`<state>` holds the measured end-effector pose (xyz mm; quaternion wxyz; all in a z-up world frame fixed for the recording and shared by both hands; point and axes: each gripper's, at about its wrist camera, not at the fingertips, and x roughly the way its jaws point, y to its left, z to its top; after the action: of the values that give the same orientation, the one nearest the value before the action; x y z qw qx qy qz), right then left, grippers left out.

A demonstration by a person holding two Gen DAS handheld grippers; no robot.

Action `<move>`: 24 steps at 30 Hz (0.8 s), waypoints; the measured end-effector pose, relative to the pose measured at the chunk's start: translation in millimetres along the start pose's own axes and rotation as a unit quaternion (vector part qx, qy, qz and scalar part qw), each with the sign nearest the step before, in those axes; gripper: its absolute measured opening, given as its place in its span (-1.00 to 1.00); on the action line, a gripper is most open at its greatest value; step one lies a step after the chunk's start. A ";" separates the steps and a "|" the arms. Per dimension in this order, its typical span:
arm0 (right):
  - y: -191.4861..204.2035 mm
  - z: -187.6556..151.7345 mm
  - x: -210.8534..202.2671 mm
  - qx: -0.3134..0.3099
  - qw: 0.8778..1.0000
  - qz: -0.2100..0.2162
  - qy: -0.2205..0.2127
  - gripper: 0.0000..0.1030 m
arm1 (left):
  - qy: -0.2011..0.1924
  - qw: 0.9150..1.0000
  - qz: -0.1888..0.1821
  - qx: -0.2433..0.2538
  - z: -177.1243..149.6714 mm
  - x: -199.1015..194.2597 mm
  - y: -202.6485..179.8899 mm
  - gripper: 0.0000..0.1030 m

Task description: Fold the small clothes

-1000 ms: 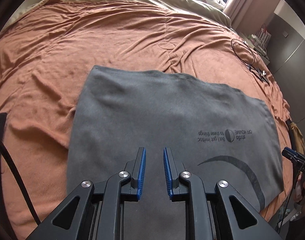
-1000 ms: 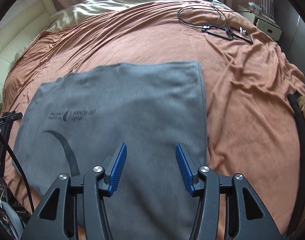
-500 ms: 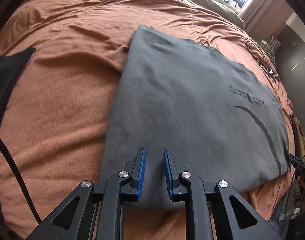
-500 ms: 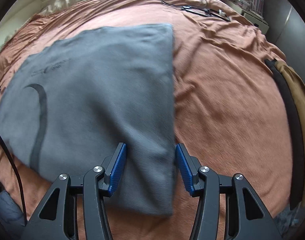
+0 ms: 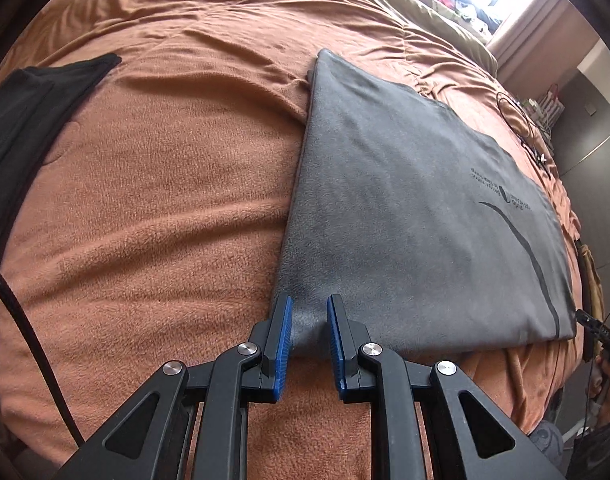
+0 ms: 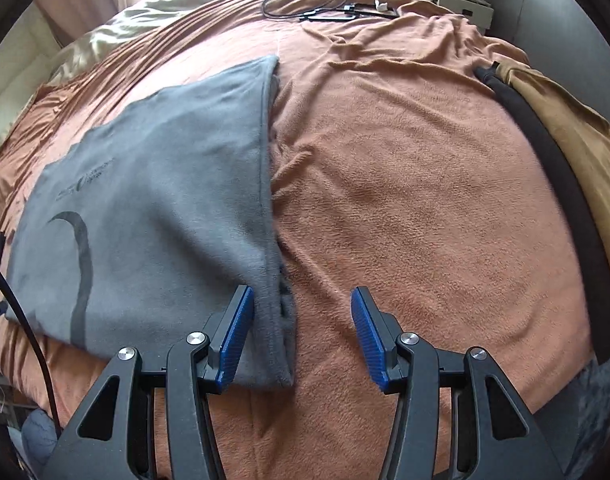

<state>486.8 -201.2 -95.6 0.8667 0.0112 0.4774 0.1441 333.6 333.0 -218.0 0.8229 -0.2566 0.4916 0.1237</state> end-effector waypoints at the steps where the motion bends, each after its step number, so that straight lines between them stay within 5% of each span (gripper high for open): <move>1: 3.8 -2.5 -2.1 -0.005 1.000 0.003 -0.002 -0.05 | -0.002 1.000 -0.002 0.000 -1.3 -0.8 1.1 -0.62; 15: 5.5 -30.6 -5.0 -0.027 0.999 -0.040 0.024 -0.06 | 0.005 0.999 0.033 0.028 -15.4 -12.2 -2.4 -0.59; 24: 49.4 -24.0 -45.4 -0.055 0.998 0.001 0.006 -0.06 | -0.009 0.999 0.005 0.048 -11.4 -14.6 -39.9 -0.59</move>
<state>432.2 -168.6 -63.5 0.8631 -0.0370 0.4738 0.1709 336.2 294.1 -197.6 0.8379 -0.2128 0.4911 0.1065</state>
